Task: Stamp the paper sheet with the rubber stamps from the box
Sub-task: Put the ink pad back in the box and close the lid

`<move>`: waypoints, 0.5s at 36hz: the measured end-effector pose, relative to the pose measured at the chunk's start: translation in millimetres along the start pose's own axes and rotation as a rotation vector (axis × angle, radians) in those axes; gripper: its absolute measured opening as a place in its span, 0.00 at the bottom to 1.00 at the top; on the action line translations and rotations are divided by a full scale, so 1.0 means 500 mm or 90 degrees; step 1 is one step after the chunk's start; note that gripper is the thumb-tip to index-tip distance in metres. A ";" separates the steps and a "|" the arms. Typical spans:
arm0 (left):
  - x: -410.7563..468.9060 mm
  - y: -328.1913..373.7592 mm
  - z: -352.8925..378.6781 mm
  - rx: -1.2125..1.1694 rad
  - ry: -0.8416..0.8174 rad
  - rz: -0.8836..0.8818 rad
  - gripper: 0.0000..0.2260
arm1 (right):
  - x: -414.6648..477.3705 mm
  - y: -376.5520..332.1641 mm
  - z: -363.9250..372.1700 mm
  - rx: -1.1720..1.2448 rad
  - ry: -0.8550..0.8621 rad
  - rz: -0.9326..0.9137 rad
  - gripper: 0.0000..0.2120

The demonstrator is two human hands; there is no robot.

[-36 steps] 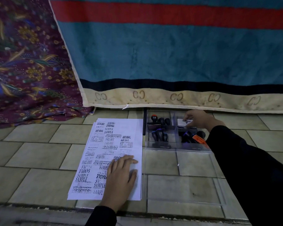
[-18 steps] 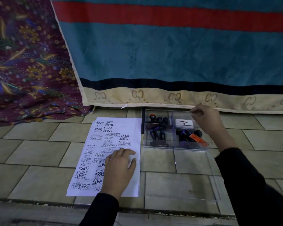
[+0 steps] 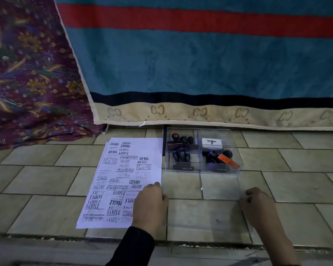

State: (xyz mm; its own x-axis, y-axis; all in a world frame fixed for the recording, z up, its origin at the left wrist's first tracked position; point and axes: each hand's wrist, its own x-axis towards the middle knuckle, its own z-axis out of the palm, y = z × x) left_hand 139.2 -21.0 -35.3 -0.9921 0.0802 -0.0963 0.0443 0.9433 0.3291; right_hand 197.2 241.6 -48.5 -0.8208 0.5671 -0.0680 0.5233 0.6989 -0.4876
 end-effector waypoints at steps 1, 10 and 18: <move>-0.001 0.003 0.000 0.004 0.002 0.003 0.09 | -0.001 0.000 0.002 -0.012 0.003 0.001 0.10; -0.038 0.004 -0.026 -0.162 0.017 -0.007 0.04 | 0.013 0.009 -0.028 0.060 -0.069 0.027 0.04; -0.028 0.017 -0.098 -0.400 0.097 0.059 0.13 | 0.040 -0.042 -0.102 0.279 -0.016 -0.014 0.06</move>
State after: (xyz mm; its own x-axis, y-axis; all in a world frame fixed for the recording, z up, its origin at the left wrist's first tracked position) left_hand 147.6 -30.0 14.7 -0.9950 0.0621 0.0788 0.1001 0.5632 0.8203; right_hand 181.4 260.4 4.8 -0.8391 0.5393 -0.0718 0.3633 0.4571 -0.8118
